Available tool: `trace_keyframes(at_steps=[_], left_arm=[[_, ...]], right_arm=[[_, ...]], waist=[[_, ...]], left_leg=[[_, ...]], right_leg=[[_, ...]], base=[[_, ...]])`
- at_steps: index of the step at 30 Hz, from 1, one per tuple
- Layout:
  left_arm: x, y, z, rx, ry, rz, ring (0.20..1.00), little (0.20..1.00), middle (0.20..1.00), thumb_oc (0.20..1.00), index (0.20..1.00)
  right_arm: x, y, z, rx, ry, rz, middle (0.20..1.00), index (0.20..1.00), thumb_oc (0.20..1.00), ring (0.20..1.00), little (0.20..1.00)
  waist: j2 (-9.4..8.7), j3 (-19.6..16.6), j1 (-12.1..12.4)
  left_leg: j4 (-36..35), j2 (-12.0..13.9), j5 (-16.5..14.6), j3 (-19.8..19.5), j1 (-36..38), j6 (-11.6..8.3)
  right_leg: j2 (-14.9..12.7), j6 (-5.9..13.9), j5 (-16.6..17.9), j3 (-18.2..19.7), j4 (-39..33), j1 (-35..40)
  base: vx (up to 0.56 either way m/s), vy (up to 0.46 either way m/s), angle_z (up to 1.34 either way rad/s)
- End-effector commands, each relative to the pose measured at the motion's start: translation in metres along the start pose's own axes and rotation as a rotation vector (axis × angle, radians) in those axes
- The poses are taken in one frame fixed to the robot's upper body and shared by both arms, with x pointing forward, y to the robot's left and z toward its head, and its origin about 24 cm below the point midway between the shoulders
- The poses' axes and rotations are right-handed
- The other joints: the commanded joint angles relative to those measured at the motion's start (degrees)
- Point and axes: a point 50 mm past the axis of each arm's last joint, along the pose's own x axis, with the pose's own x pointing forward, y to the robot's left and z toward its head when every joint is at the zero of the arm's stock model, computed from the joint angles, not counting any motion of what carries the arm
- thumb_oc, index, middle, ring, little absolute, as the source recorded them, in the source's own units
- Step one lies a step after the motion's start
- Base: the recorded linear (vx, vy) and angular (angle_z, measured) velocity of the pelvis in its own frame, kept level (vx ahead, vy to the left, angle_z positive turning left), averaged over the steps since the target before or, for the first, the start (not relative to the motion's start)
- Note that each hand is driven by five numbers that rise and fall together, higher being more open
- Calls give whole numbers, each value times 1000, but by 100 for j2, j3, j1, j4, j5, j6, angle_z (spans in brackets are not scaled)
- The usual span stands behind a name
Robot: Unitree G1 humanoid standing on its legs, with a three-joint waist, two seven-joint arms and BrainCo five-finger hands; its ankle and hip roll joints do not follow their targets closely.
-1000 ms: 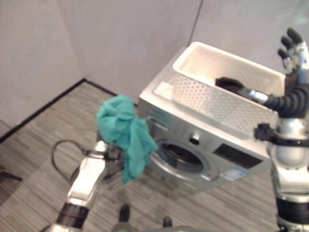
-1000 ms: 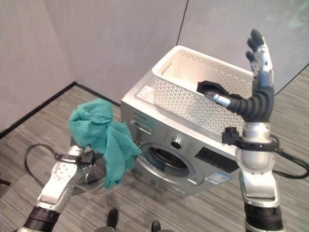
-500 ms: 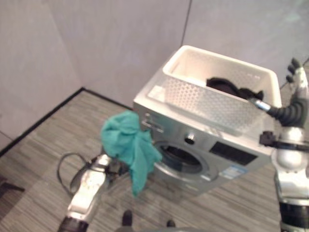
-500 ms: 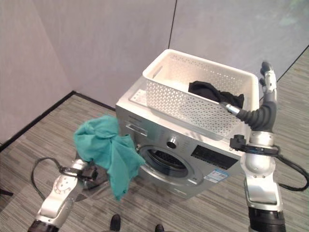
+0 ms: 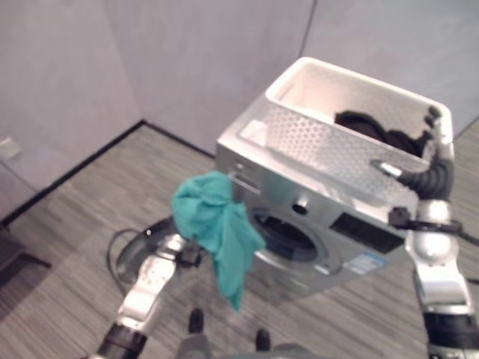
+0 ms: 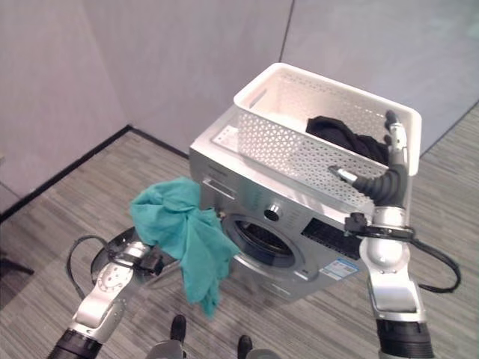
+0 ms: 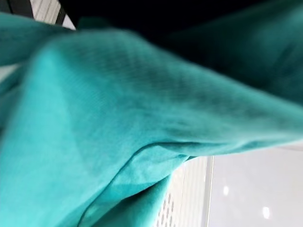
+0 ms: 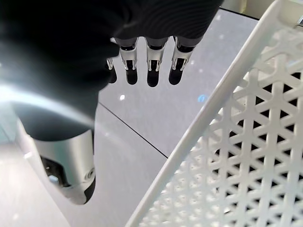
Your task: Grab the laundry basket,head to the washer,open it,put in the laundry and shut it.
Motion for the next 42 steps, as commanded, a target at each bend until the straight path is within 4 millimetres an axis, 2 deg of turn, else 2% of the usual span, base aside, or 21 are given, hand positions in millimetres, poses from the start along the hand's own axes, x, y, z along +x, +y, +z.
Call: trace_keyframes(at_steps=[1,2,3,5,6,7,8,9,10,12,14,18,20,23,25,28,30,33,35,39,42], left_arm=[[0,-2,25,-39,-156,-7,200,200,200,200,200],[-2,0,23,-33,-150,-2,200,200,200,200,200],[-5,5,25,-9,-151,-1,200,200,200,200,200],[-7,8,26,6,-151,3,200,200,200,200,200],[-8,11,28,22,-160,9,200,200,200,200,200],[-8,15,31,37,-170,21,200,200,200,200,200],[-9,21,33,56,-168,35,200,200,200,200,200],[-9,21,33,57,-169,36,200,200,200,200,200],[-11,25,31,59,-148,50,200,200,200,200,200],[-15,29,29,63,-132,69,200,200,200,200,200],[-16,30,28,61,-126,74,200,200,200,200,200],[-24,33,28,57,-124,96,200,200,200,200,200],[-26,32,28,28,-129,109,200,200,200,200,200],[-31,28,22,-3,-101,92,200,200,200,200,200],[-27,20,20,-50,-92,61,200,200,200,200,200],[-24,12,15,-107,-75,29,200,200,200,200,200],[-20,-3,11,-179,-49,-42,200,200,200,200,200],[-17,-15,8,-212,-22,-98,200,200,200,200,200],[-18,-33,-6,-251,63,-178,200,200,200,200,200],[-14,-55,-27,-283,180,-245,200,200,200,200,200],[-3,-70,-28,-279,191,-276,200,200,200,200,200]], right_arm=[[7,-11,19,4,-105,-4,1000,1000,1000,1000,1000],[6,-7,18,10,-99,17,1000,1000,1000,1000,1000],[4,-2,20,13,-98,35,1000,1000,1000,1000,1000],[3,3,21,20,-99,43,1000,1000,1000,1000,1000],[5,7,25,37,-110,44,1000,1000,1000,1000,1000],[6,13,26,61,-114,46,1000,1000,1000,1000,1000],[7,20,28,92,-106,59,1000,1000,1000,1000,1000],[7,21,28,93,-107,59,1000,1000,1000,1000,1000],[6,29,28,132,-96,87,1000,1000,1000,1000,1000],[7,34,31,138,-107,110,1000,1000,1000,1000,1000],[6,36,32,145,-109,117,1000,1000,1000,1000,1000],[2,40,33,165,-109,125,1000,1000,1000,1000,1000],[3,42,38,188,-130,130,1000,1000,1000,1000,1000],[1,45,38,201,-122,154,1000,1000,1000,1000,1000],[1,44,40,212,-128,144,1000,1000,1000,1000,1000],[0,41,39,215,-125,135,1000,1000,1000,1000,1000],[-3,40,36,216,-107,129,1000,1000,1000,1000,1000],[-4,41,36,223,-104,126,1000,1000,1000,1000,1000],[-6,46,38,256,-95,136,1000,1000,1000,1000,1000],[-9,53,42,303,-92,157,1000,1000,1000,1000,1000],[-8,57,49,329,-111,164,1000,1000,1000,1000,1000]], waist=[[102,-402,59],[121,-415,55],[143,-414,21],[147,-415,79],[142,-338,90],[136,-220,161],[192,-75,322],[170,-75,305],[175,-67,360],[221,-150,494],[188,-201,544],[-170,-554,1025],[-241,-550,1141],[-242,-492,1186],[-176,-244,1136],[-54,-180,1043],[80,-34,931],[159,75,853],[222,292,701],[199,652,521],[162,842,416]], left_leg=[[585,337,-1101,-158,305,77],[585,287,-1213,-45,425,159],[560,203,-1357,181,591,344],[554,130,-1480,361,696,463],[582,66,-1545,503,751,547],[598,47,-1535,673,809,586],[686,13,-1560,914,722,747],[694,-5,-1525,905,687,745],[738,-155,-1368,982,434,929],[633,-181,-1188,1081,282,1080],[552,-208,-1109,1117,251,1093],[434,-311,-820,1193,-79,932],[392,-206,-672,1226,-243,807],[254,4,-449,1154,-379,666],[192,202,-53,1044,-750,473],[7,295,138,912,-888,362],[-147,394,381,855,-1111,244],[-174,448,481,814,-1229,211],[-163,517,535,851,-1302,216],[-85,560,566,945,-1405,188],[-95,598,660,987,-1534,173]], right_leg=[[-335,370,-92,332,356,-427],[-403,421,-68,479,462,-499],[-524,596,-18,747,773,-781],[-585,717,-30,899,961,-947],[-638,845,91,965,1163,-1153],[-728,971,355,787,1431,-1468],[-949,909,266,20,1967,-1717],[-968,899,283,18,1981,-1749],[-1074,638,-8,-451,2670,-1624],[-1080,475,-375,-689,3410,-1355],[-1116,393,-515,-733,3530,-1315],[-1052,369,-1053,-855,2446,-249],[-1013,388,-1230,-847,1946,-148],[-880,335,-1315,-922,1688,-218],[-771,277,-1311,-1146,1554,-308],[-630,254,-1326,-1293,1382,-320],[-496,231,-1338,-1378,1347,-427],[-445,167,-1420,-1391,1522,-602],[-399,113,-1486,-1348,1884,-938],[-423,82,-1616,-1251,2354,-1319],[-409,62,-1584,-1224,2476,-1557]], base=[[11,241,-69],[-38,471,-57],[-10,353,-75],[-42,272,-126],[-187,225,-111],[-323,241,-123],[-288,163,-149],[-339,227,-150],[-211,148,-82],[-179,137,-22],[-71,16,-19],[-8,-154,-34],[-80,-192,-44],[-96,-206,-35],[-239,-212,-10],[-162,-121,39],[-170,-88,31],[-107,-17,21],[-105,9,2],[-107,7,-6],[-79,10,0]])
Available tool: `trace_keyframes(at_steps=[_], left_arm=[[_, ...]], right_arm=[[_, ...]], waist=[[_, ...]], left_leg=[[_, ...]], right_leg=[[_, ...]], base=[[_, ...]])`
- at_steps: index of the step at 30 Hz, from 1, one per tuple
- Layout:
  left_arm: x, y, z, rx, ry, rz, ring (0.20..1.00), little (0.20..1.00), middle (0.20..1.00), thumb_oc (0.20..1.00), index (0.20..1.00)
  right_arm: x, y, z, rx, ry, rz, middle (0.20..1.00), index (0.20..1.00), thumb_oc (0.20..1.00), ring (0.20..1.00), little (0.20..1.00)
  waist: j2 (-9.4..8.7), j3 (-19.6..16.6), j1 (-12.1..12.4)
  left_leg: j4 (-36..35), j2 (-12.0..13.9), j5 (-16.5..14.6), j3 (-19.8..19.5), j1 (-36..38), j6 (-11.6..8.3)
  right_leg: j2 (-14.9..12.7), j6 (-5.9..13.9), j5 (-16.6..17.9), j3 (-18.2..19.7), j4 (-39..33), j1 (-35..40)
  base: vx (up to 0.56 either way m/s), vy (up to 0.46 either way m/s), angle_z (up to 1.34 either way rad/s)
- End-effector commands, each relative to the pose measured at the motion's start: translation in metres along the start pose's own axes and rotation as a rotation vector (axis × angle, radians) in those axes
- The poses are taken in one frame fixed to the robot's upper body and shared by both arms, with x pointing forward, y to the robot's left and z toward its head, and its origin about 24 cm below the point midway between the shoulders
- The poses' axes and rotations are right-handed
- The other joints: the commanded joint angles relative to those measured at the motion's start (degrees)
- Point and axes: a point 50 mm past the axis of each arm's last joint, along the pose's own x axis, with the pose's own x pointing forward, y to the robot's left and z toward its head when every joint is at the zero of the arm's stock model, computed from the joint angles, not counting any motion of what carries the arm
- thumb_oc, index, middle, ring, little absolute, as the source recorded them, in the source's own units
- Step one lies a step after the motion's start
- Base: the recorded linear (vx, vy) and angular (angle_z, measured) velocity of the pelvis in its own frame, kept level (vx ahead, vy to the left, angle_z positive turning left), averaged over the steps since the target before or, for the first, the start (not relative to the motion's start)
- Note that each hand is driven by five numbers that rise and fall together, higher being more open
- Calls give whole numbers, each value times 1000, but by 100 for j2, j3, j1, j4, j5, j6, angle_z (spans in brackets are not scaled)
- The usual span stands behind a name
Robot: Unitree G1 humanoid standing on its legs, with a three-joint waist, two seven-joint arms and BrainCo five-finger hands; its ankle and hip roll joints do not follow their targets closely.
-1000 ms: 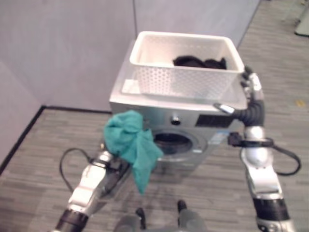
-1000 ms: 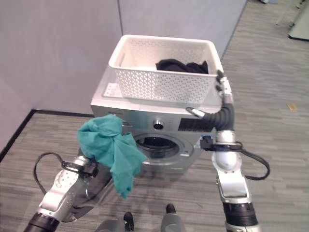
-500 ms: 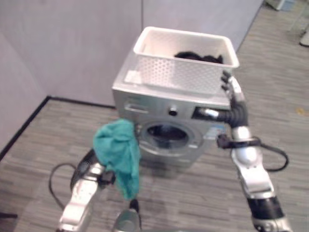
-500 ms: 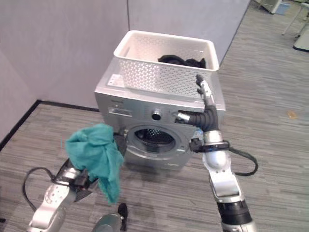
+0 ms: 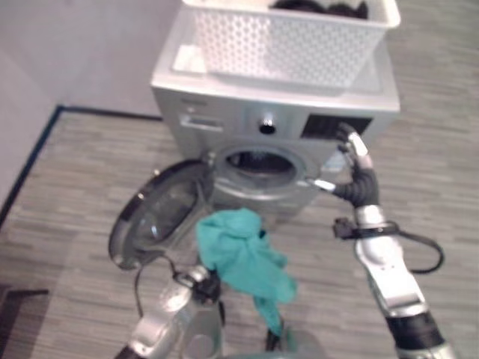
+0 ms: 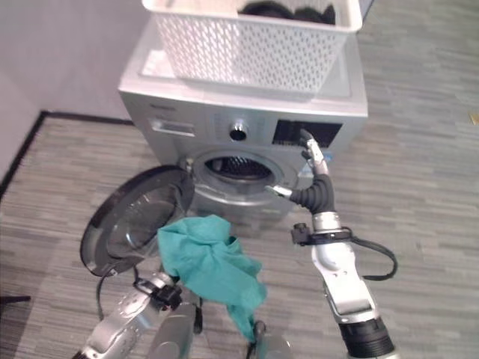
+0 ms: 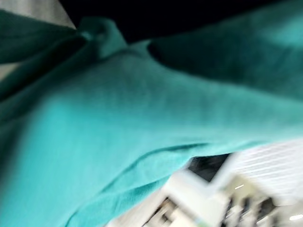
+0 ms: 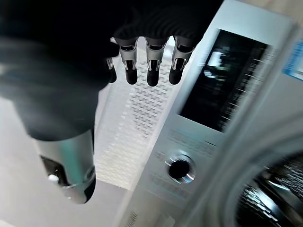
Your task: Grab the laundry basket,head to the washer,open it,put in the laundry and shut it.
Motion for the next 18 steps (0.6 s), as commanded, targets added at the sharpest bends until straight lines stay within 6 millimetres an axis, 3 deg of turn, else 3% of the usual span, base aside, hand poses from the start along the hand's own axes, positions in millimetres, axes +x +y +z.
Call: trace_keyframes(at_steps=[1,5,11,12,15,16,18], left_arm=[[10,-13,22,-27,-115,-37,200,200,200,200,200],[42,-28,39,-12,-169,-28,200,200,200,200,200],[67,-33,73,0,-286,39,200,200,200,200,200],[79,-37,90,0,-340,75,200,200,200,200,200],[88,-38,105,9,-383,110,200,200,200,200,200],[88,-38,106,10,-386,110,200,200,200,200,200],[96,-40,120,7,-423,146,200,200,200,200,200]], right_arm=[[13,-12,34,53,-175,-80,1000,1000,1000,1000,1000],[16,-4,46,90,-227,-84,1000,1000,1000,1000,1000],[16,-1,51,109,-248,-99,1000,1000,1000,1000,1000],[15,1,52,128,-249,-103,1000,1000,1000,1000,1000],[17,2,55,149,-263,-116,1000,1000,1000,1000,1000],[18,2,55,149,-266,-117,1000,1000,1000,1000,1000],[21,4,60,177,-291,-125,1000,1000,1000,1000,1000]], waist=[[-25,-53,-65],[-289,219,-199],[-470,304,-267],[-542,341,-305],[-624,337,-374],[-591,362,-352],[-709,385,-421]], left_leg=[[192,392,-410,3,18,-51],[292,422,-394,108,-259,-99],[350,466,-297,129,-736,-159],[343,486,-236,128,-968,-192],[350,474,-338,89,-1127,-281],[360,500,-217,125,-1200,-222],[447,499,-369,78,-1366,-291]], right_leg=[[-294,-7,80,49,282,-374],[-352,-38,29,69,580,-785],[-378,-54,107,-20,678,-1243],[-379,-61,141,-99,676,-1423],[-400,-43,41,-91,750,-1592],[-396,-67,147,-159,752,-1655],[-424,-29,66,-115,810,-1805]], base=[[-53,-4,-11],[-52,-6,-11],[-16,-4,-3],[-21,-24,4],[3,-17,8],[57,-35,9],[1,-18,16]])
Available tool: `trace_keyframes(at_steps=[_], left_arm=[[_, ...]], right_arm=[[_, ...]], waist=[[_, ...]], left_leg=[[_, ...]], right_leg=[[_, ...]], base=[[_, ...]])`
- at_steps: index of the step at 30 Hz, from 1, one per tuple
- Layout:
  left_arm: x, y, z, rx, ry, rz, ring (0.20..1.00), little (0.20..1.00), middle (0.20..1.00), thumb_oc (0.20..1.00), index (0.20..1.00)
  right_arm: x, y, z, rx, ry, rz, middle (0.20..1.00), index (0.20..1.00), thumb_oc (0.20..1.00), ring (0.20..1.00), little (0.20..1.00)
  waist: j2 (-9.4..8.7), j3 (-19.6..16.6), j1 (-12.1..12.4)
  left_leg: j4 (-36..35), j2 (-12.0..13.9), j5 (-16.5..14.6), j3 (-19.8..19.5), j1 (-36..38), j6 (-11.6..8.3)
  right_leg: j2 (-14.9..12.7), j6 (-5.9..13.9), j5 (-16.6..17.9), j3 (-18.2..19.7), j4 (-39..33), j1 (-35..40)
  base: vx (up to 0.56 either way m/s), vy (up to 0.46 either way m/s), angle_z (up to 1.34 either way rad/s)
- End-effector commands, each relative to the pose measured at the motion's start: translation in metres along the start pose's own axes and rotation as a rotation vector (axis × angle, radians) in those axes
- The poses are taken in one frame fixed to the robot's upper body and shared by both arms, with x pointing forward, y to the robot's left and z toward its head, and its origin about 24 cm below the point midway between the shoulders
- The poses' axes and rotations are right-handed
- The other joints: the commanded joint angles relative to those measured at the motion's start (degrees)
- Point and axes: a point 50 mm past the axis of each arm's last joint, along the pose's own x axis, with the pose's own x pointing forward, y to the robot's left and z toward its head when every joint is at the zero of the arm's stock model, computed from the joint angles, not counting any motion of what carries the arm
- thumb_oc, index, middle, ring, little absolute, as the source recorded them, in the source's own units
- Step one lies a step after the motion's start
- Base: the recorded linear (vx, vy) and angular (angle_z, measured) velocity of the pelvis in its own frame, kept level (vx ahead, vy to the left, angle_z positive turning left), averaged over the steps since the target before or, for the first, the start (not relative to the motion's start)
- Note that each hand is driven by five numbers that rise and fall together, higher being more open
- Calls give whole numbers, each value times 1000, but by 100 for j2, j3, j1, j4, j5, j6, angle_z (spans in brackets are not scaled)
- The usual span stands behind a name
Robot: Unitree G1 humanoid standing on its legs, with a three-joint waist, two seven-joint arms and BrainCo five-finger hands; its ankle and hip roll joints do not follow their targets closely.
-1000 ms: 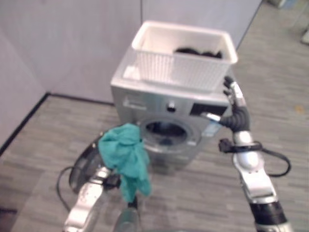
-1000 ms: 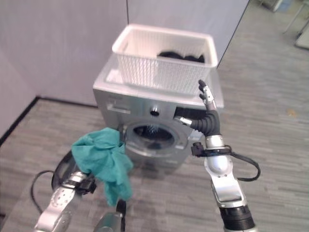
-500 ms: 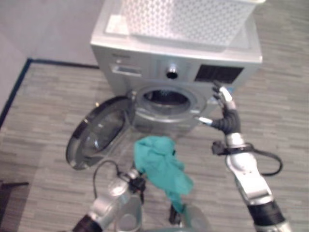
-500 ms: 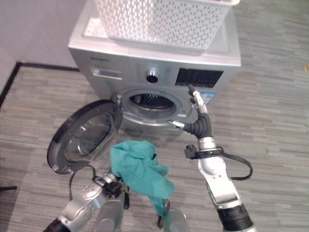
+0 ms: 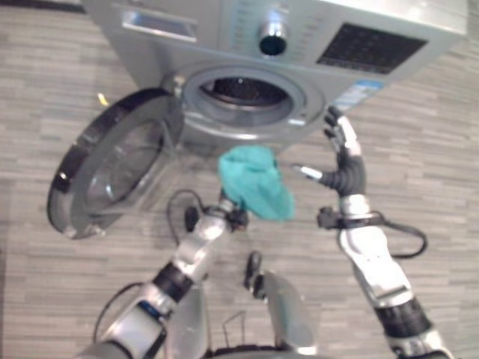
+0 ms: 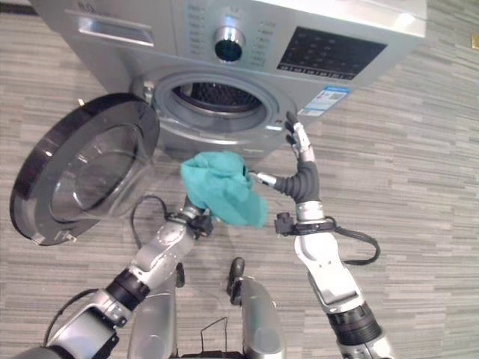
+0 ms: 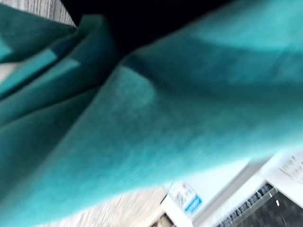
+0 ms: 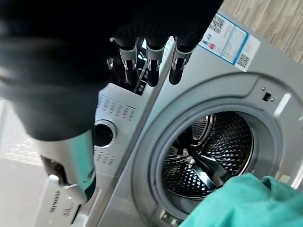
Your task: Grab the laundry basket,head to the washer,open it,put in the laundry and shut it.
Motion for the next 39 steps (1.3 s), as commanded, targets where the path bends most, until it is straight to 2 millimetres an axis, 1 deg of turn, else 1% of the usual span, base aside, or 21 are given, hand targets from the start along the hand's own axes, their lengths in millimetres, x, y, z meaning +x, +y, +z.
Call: trace_keyframes(at_steps=[1,2,3,4,5,6,7,8,13,14,15,16,18,21,23,25,27,28,32,38,39], left_arm=[[8,-25,15,-60,-108,-14,200,200,200,200,200],[9,-25,15,-60,-110,-14,200,200,200,200,200],[16,-27,25,-68,-137,13,200,200,200,200,200],[19,-28,29,-69,-151,24,200,200,200,200,200],[19,-28,30,-69,-153,24,200,200,200,200,200],[26,-30,40,-62,-185,40,200,200,200,200,200],[26,-30,40,-62,-185,40,200,200,200,200,200],[30,-32,49,-66,-211,52,200,200,200,200,200],[41,-34,74,-92,-286,106,200,200,200,200,200],[41,-34,74,-92,-287,107,200,200,200,200,200],[43,-34,80,-99,-302,119,200,200,200,200,200],[43,-34,80,-100,-303,119,200,200,200,200,200],[46,-34,92,-107,-338,141,200,200,200,200,200],[48,-35,98,-107,-356,152,200,200,200,200,200],[50,-37,107,-110,-385,155,200,200,200,200,200],[52,-41,122,-118,-426,161,200,200,200,200,200],[53,-41,127,-119,-440,166,200,200,200,200,200],[54,-41,136,-130,-463,176,200,200,200,200,200],[56,-44,154,-163,-511,185,200,200,200,200,200],[57,-54,169,-162,-545,173,200,200,200,200,200],[58,-56,177,-154,-563,173,200,200,200,200,200]], right_arm=[[6,-6,33,93,-175,-70,1000,1000,1000,1000,1000],[6,-6,33,93,-177,-70,1000,1000,1000,1000,1000],[9,-4,36,111,-193,-77,1000,1000,1000,1000,1000],[10,-4,38,119,-200,-82,1000,1000,1000,1000,1000],[10,-3,38,118,-201,-82,1000,1000,1000,1000,1000],[12,-2,40,134,-216,-90,1000,1000,1000,1000,1000],[13,-2,40,134,-216,-90,1000,1000,1000,1000,1000],[14,-1,42,147,-229,-99,1000,1000,1000,1000,1000],[19,5,46,180,-250,-100,1000,1000,1000,1000,1000],[19,5,46,180,-251,-100,1000,1000,1000,1000,1000],[20,6,46,186,-248,-102,1000,1000,1000,1000,1000],[20,6,46,186,-250,-101,1000,1000,1000,1000,1000],[23,9,47,197,-254,-100,1000,1000,1000,1000,1000],[25,8,48,199,-260,-106,1000,1000,1000,1000,1000],[25,8,48,203,-264,-112,1000,1000,1000,1000,1000],[28,7,48,201,-266,-119,1000,1000,1000,1000,1000],[29,7,49,204,-272,-122,1000,1000,1000,1000,1000],[31,7,50,205,-276,-131,1000,1000,1000,1000,1000],[34,7,51,202,-285,-140,1000,1000,1000,1000,1000],[37,4,53,187,-295,-152,1000,1000,1000,1000,1000],[39,2,53,183,-298,-162,1000,1000,1000,1000,1000]], waist=[[-59,-439,-89],[-55,-440,-93],[-97,-391,-127],[-116,-381,-137],[-113,-383,-141],[-150,-349,-184],[-148,-353,-187],[-175,-301,-206],[-225,-289,-296],[-222,-299,-303],[-228,-312,-326],[-222,-332,-337],[-231,-341,-383],[-225,-391,-426],[-229,-407,-465],[-218,-436,-518],[-209,-450,-537],[-200,-462,-560],[-165,-521,-632],[-115,-613,-718],[-97,-651,-766]], left_leg=[[225,497,-465,120,-105,-366],[235,498,-468,118,-123,-366],[376,525,-492,87,-347,-365],[408,525,-510,88,-396,-358],[418,524,-515,87,-412,-357],[548,540,-551,61,-641,-343],[554,540,-553,58,-652,-343],[655,537,-582,31,-816,-331],[1066,564,-762,-54,-1457,-272],[1082,563,-769,-57,-1483,-270],[1166,567,-812,-61,-1627,-252],[1191,564,-822,-68,-1668,-251],[1389,546,-930,-82,-1887,-194],[1543,531,-1031,-84,-2076,-146],[1635,526,-1090,-82,-2195,-119],[1805,518,-1200,-70,-2406,-67],[1866,515,-1233,-54,-2502,-50],[1906,484,-1273,-36,-2597,-16],[1966,437,-1351,-14,-2798,33],[1972,390,-1410,49,-2950,60],[1962,393,-1437,83,-2980,64]], right_leg=[[-354,-38,159,-84,214,-432],[-355,-39,157,-84,222,-448],[-363,-37,181,-93,329,-654],[-364,-32,183,-96,354,-704],[-366,-32,181,-95,363,-718],[-390,-37,172,-120,461,-899],[-391,-37,170,-121,465,-907],[-391,-52,159,-117,581,-1069],[-450,-57,80,-155,941,-1617],[-453,-56,75,-155,953,-1640],[-473,-49,65,-155,1038,-1765],[-477,-48,57,-156,1057,-1800],[-514,-37,43,-122,1213,-2014],[-537,-34,18,-95,1327,-2196],[-552,-34,-3,-68,1369,-2301],[-584,-30,0,-26,1448,-2492],[-590,-25,-2,-10,1479,-2582],[-602,-17,14,23,1506,-2687],[-620,2,35,86,1479,-2892],[-613,22,95,171,1334,-3029],[-602,38,127,217,1283,-3079]], base=[[-41,8,11],[-41,9,0],[0,0,0],[0,0,0],[-22,19,-3],[-21,10,-3],[-33,18,-1],[0,0,0],[5,19,4],[35,44,1],[0,0,0],[38,27,0],[46,41,4],[39,35,2],[52,56,-3],[55,73,-1],[31,46,-4],[46,48,-9],[41,48,-5],[27,42,-1],[29,70,-4]])
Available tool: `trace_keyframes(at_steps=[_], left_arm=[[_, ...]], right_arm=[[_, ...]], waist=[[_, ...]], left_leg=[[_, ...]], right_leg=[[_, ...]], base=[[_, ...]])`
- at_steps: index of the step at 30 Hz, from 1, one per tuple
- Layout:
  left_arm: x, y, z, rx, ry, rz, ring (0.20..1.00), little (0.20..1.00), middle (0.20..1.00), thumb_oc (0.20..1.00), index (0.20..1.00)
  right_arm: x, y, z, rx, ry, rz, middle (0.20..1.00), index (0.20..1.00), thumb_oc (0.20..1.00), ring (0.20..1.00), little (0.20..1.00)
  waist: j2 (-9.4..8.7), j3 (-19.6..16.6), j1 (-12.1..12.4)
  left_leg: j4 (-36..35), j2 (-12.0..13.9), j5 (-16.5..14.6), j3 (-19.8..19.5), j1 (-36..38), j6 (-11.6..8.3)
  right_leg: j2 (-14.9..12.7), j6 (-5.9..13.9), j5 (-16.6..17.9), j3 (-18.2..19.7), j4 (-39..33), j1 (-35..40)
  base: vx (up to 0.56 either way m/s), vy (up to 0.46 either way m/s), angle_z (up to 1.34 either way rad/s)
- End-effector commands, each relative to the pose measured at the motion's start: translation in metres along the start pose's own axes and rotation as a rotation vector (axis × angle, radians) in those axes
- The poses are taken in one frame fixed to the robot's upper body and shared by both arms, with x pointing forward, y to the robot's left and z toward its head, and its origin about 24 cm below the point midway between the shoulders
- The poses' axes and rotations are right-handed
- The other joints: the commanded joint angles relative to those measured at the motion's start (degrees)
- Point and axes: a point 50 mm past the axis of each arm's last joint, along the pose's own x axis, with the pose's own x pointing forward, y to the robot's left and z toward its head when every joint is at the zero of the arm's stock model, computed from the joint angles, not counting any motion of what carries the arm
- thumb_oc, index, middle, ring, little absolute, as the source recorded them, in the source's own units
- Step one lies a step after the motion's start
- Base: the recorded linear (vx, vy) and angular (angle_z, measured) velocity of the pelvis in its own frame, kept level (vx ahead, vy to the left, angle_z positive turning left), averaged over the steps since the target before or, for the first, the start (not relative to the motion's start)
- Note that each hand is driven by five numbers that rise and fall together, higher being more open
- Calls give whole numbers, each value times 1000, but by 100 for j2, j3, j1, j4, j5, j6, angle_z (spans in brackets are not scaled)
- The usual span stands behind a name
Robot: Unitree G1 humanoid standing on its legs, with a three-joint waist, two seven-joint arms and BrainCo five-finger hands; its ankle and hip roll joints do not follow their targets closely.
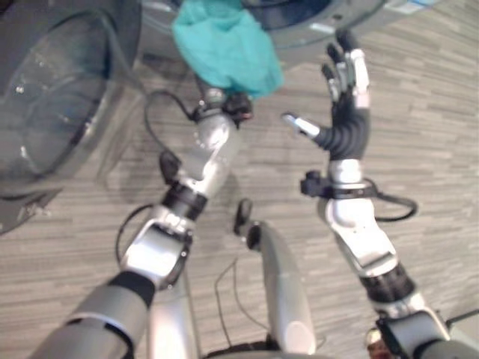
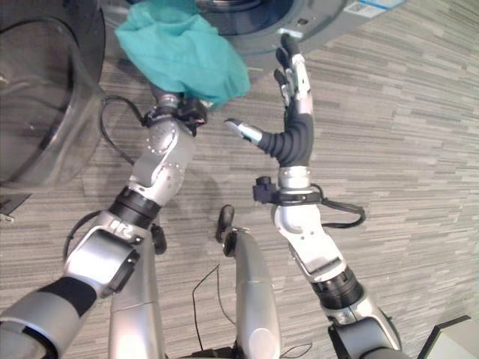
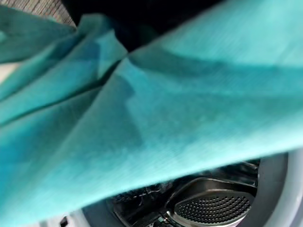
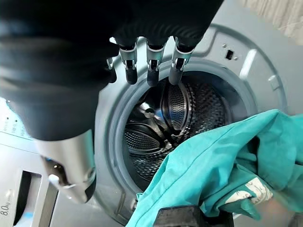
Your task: Grab the laundry basket,head to the washer,open it,put in the laundry and shut it.
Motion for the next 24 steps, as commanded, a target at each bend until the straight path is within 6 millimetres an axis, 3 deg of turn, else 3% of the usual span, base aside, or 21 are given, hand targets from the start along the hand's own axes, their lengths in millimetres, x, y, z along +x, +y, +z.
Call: trace_keyframes(at_steps=[1,9,12,14,19,24], left_arm=[[-2,-34,-3,-31,-19,-48,200,200,200,200,200],[21,-32,27,-35,-95,-1,200,200,200,200,200],[37,-22,49,-21,-148,41,200,200,200,200,200],[51,-8,71,-27,-188,88,200,200,200,200,200],[62,10,96,-48,-239,118,200,200,200,200,200],[64,19,117,-66,-310,101,200,200,200,200,200]], right_arm=[[1,-19,2,4,-35,-99,1000,1000,1000,1000,1000],[2,-36,2,-11,-49,-179,1000,1000,1000,1000,1000],[-7,-49,-7,21,2,-223,1000,1000,1000,1000,1000],[-23,-64,-20,65,94,-242,1000,1000,1000,1000,1000],[-54,-90,-41,75,256,-280,1000,1000,1000,1000,1000],[-114,-122,-81,-65,563,-388,1000,1000,1000,1000,1000]], waist=[[278,-690,-166],[333,-782,-375],[346,-812,-502],[332,-820,-627],[345,-843,-753],[359,-879,-843]], left_leg=[[609,595,-1201,-123,-131,-407],[892,623,-1392,-21,-387,-343],[972,640,-1473,22,-471,-318],[1056,652,-1538,45,-547,-306],[1059,634,-1586,91,-636,-301],[1055,602,-1631,153,-739,-290]], right_leg=[[-43,-95,414,30,-346,-86],[-37,-19,505,202,-381,-297],[-37,18,554,280,-455,-342],[-43,54,590,323,-517,-381],[-59,114,676,361,-669,-416],[-67,188,799,394,-877,-455]], base=[[21,84,-6],[20,66,-12],[32,80,-9],[41,82,-13],[30,53,-7],[30,55,-6]])
